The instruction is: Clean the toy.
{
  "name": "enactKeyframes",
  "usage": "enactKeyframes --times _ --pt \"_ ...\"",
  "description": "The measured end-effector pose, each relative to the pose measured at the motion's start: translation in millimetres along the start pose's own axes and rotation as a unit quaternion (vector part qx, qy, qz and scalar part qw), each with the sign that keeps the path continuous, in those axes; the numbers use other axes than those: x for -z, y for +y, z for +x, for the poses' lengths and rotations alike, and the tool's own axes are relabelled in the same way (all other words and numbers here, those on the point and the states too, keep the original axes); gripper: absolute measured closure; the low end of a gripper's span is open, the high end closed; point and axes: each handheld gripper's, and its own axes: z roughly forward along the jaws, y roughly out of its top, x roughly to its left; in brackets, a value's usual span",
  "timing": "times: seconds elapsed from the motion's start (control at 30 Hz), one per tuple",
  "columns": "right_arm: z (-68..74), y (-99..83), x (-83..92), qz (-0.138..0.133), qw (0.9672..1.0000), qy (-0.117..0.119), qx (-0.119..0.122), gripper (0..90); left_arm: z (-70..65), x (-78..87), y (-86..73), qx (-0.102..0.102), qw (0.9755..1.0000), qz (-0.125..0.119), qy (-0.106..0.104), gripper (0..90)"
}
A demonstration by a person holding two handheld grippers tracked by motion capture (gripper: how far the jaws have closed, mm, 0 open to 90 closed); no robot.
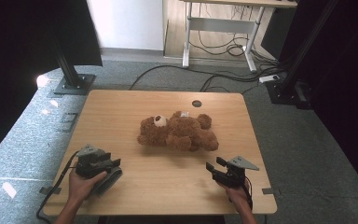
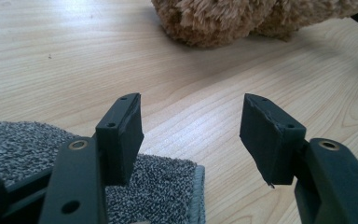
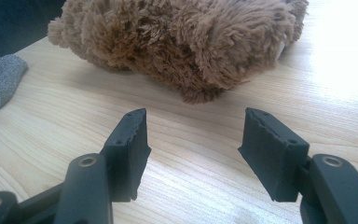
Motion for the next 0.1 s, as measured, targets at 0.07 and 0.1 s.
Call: enactKeyframes --times 0.07,0.1 --pt "0.3 0.2 0.2 -0.001 1.0000 0.000 0.001 40.2 -0.5 0.5 0.3 0.000 1.0000 -0.003 -0.002 38.9" --pt "0.2 0.2 0.0 -0.002 1.0000 0.000 0.001 39.9 -0.8 0.7 0.5 -0.001 1.0000 -0.003 -0.002 38.9"
